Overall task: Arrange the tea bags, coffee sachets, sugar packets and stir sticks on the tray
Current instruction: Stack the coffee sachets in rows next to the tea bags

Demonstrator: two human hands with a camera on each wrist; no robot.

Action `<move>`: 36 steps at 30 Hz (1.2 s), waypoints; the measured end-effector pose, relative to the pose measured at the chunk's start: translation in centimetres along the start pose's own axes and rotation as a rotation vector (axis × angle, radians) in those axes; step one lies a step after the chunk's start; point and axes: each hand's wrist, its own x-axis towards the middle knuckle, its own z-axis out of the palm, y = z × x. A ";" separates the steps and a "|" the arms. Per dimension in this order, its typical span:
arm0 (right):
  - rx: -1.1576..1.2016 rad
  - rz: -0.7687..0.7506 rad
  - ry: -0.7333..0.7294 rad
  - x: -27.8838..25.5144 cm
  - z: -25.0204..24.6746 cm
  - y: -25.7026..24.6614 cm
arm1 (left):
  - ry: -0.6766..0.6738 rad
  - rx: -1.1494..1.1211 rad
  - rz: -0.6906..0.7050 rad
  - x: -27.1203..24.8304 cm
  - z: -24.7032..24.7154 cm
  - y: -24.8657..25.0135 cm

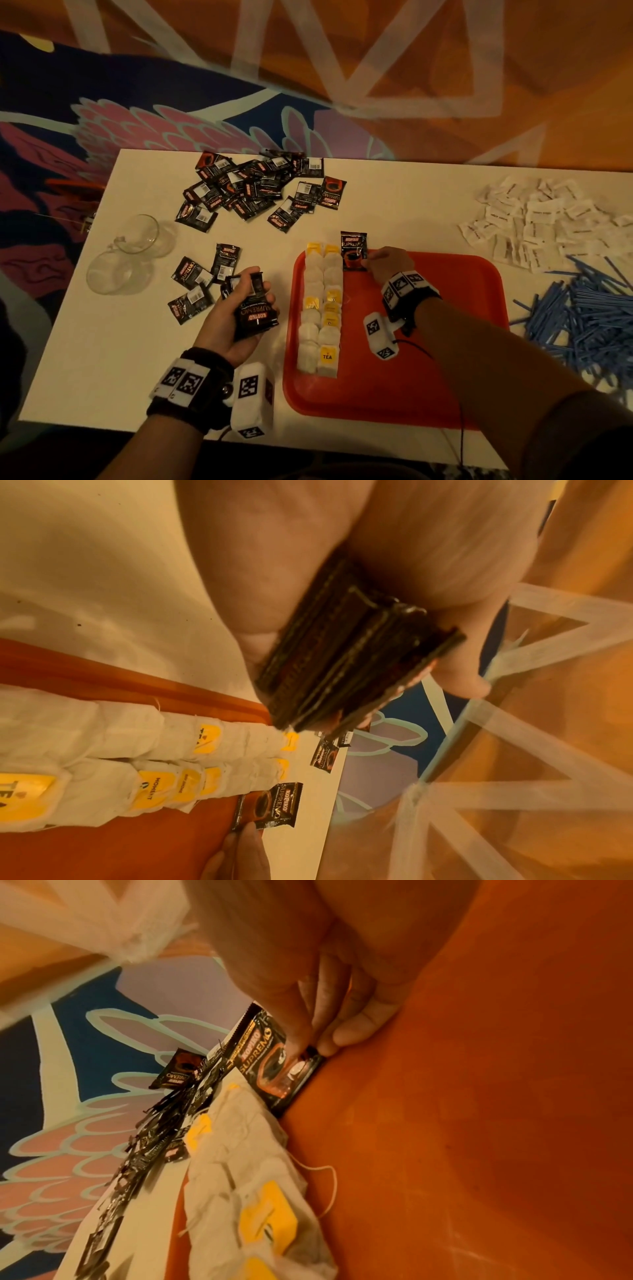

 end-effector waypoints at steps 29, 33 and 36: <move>0.282 -0.623 -0.046 -12.8 -10.1 -2.4 | 0.066 0.419 0.027 -0.3 11.9 -3.0; 0.235 -0.995 0.107 -14.0 -11.6 -1.8 | 0.013 0.459 -0.224 -0.7 12.8 -3.5; 0.107 -1.120 0.077 -14.2 -12.1 -1.2 | -0.020 0.410 -0.160 -1.1 14.2 -4.0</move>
